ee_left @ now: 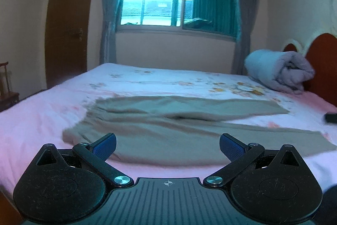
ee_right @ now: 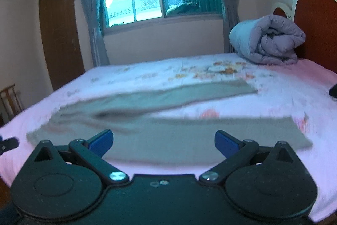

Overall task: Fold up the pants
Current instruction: 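Lower the left tool to the sweatpants cuff and close on it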

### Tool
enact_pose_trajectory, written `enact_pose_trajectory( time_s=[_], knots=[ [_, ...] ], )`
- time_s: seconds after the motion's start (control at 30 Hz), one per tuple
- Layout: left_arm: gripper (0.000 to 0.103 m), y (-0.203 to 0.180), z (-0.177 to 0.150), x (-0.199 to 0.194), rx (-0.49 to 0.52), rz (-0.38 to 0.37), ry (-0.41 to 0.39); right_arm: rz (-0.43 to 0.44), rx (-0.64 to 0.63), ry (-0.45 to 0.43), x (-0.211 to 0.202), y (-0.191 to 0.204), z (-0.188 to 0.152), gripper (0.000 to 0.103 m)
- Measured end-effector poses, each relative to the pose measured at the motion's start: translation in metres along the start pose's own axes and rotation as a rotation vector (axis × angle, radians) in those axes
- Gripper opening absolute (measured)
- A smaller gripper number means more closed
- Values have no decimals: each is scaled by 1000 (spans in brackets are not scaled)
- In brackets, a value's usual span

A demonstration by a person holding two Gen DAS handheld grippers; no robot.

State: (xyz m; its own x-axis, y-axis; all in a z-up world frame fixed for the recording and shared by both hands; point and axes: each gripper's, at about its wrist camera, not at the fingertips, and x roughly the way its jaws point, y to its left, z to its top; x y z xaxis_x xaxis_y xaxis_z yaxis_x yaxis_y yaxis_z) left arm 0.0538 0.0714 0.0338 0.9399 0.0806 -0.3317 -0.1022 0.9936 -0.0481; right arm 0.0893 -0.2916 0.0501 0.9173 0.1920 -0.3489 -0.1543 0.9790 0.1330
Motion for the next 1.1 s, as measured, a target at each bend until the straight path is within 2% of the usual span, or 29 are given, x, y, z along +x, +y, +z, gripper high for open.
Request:
enact_pose_trajectory(
  time_s=[0.2, 0.27, 0.37, 0.5, 0.77, 0.8, 0.87, 0.93, 0.97, 1.03, 1.1],
  knots=[
    [103, 76, 47, 83, 7, 84, 63, 36, -42, -11, 61, -17, 59, 97],
    [103, 102, 60, 116, 12, 117, 74, 36, -60, -3, 92, -17, 74, 97],
    [103, 141, 76, 173, -3, 127, 87, 35, -66, 23, 146, -13, 89, 97],
    [103, 176, 84, 253, -12, 125, 139, 34, -82, 61, 217, -4, 95, 97],
    [103, 223, 67, 420, -43, 165, 341, 35, -112, 155, 356, 14, 85, 95],
    [102, 229, 63, 438, -61, 161, 366, 34, -116, 158, 367, 16, 86, 95],
    [92, 236, 58, 459, -80, 122, 382, 35, -121, 168, 389, 17, 84, 95],
    [92, 243, 57, 478, -96, 60, 398, 43, -122, 169, 404, 18, 85, 95],
    [93, 244, 55, 486, -94, 30, 409, 47, -124, 167, 410, 18, 85, 95],
    [102, 243, 49, 500, -65, -29, 427, 56, -128, 160, 416, 19, 87, 95],
    [103, 243, 46, 505, -57, -55, 436, 67, -135, 148, 419, 19, 88, 95]
  ],
)
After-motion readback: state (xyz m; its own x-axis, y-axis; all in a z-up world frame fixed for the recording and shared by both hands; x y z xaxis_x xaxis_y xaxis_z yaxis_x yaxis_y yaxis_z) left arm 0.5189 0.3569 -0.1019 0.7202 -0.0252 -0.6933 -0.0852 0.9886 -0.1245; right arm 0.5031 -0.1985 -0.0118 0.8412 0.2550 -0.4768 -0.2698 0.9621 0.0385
